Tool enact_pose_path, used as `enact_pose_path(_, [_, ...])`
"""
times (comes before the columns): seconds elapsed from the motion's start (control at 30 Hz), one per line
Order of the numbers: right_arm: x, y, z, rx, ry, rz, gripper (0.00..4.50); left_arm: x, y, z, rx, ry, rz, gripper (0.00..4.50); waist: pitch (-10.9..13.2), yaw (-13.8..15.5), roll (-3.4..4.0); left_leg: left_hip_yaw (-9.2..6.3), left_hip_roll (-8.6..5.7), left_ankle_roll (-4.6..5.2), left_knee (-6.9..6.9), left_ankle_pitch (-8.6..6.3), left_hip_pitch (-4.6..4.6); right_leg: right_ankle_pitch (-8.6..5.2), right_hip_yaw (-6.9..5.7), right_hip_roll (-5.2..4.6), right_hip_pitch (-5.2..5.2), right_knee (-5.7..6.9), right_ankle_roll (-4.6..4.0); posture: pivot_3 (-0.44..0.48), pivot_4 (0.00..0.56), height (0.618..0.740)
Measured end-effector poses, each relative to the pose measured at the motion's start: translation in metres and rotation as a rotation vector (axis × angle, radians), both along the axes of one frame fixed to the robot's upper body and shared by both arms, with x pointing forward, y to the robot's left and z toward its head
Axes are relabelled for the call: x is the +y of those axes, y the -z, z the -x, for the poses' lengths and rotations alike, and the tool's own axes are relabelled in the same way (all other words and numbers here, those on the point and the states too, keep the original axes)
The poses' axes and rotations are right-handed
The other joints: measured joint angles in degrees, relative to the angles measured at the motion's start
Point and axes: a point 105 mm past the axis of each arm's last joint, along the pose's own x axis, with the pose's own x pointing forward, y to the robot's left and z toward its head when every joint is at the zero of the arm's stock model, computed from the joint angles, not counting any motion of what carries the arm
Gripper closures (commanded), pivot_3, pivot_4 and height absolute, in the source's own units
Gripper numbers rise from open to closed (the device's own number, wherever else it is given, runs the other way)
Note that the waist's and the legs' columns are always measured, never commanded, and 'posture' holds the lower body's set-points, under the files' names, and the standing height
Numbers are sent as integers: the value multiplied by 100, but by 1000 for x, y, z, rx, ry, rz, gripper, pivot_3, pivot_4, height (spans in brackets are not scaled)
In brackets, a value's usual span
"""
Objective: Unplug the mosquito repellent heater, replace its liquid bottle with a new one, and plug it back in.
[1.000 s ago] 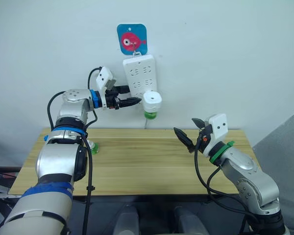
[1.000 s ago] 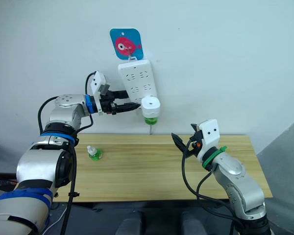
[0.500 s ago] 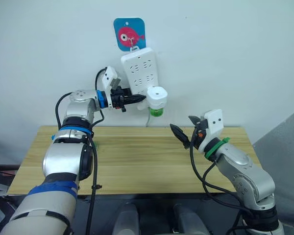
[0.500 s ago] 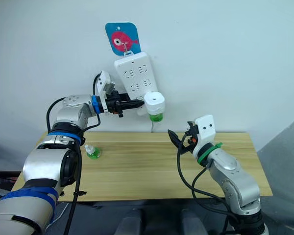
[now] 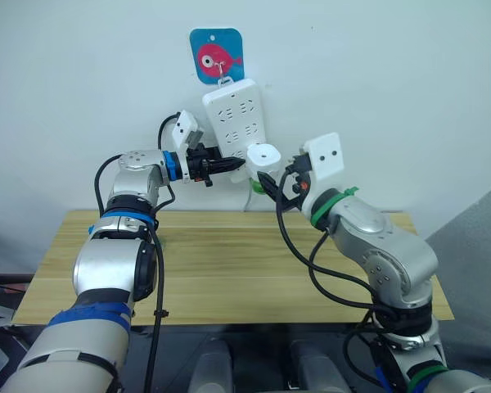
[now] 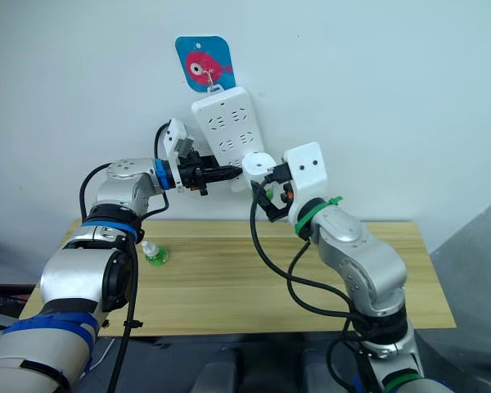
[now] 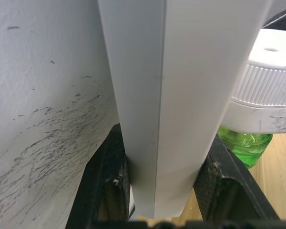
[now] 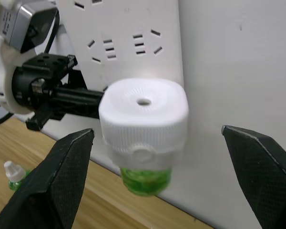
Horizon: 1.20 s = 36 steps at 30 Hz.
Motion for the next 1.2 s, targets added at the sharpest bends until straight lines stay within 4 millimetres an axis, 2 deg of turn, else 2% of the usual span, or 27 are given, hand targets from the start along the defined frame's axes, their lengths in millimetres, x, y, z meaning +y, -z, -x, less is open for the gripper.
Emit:
enact_pose_path(0.27, [16, 2, -7, 50, -29, -36, 0, 0, 0, 0, -6, -4, -2, 3133, 0, 0, 1, -5, 0, 0, 1, 0, -3, 0, -5, -1, -1, 1, 0, 160, 187, 740])
enact_pose_path(0.6, [14, 11, -19, 50, 15, -21, 0, 0, 0, 0, -8, -4, -1, 3133, 1, 0, 2, -7, 0, 0, 1, 0, -4, 0, -7, -1, -1, 0, 0, 170, 187, 740])
enact_pose_path(0.7, [14, 10, -20, 40, 16, -28, 570, 0, 0, 0, -9, -4, -2, 3133, 1, 0, 2, -7, 0, 0, 1, 0, -5, 0, -7, -1, -1, 0, 0, 169, 185, 740])
enact_pose_path(0.8, [15, 8, -20, 28, 9, -34, 1582, 0, 0, -1, -9, -6, -2, 3133, 1, 0, 2, -8, 0, 0, 1, 0, -5, 0, -8, -1, -1, 0, 0, 166, 181, 740])
enact_pose_path(0.93, [15, 8, -20, 24, 5, -27, 1586, 0, 0, -1, -11, -8, -2, 3133, 1, 0, 2, -8, 0, 0, 1, 0, -5, 0, -8, -1, -1, 1, 0, 169, 174, 740])
enact_pose_path(1.07, [4, 9, -17, 3, 18, 7, 1586, -7, 1, -1, -14, -1, 2, 3133, 1, 50, 1, -15, -3, 0, 2, 0, -13, 1, -9, -1, -1, -2, -2, 167, 170, 740])
enact_pose_path(1.2, [-10, 11, -2, -2, 24, 41, 1586, -8, 0, -2, -27, -3, -3, 3133, 0, 73, 2, -25, -11, 0, 2, 0, -24, 7, -2, -2, -2, -1, -13, 163, 167, 740])
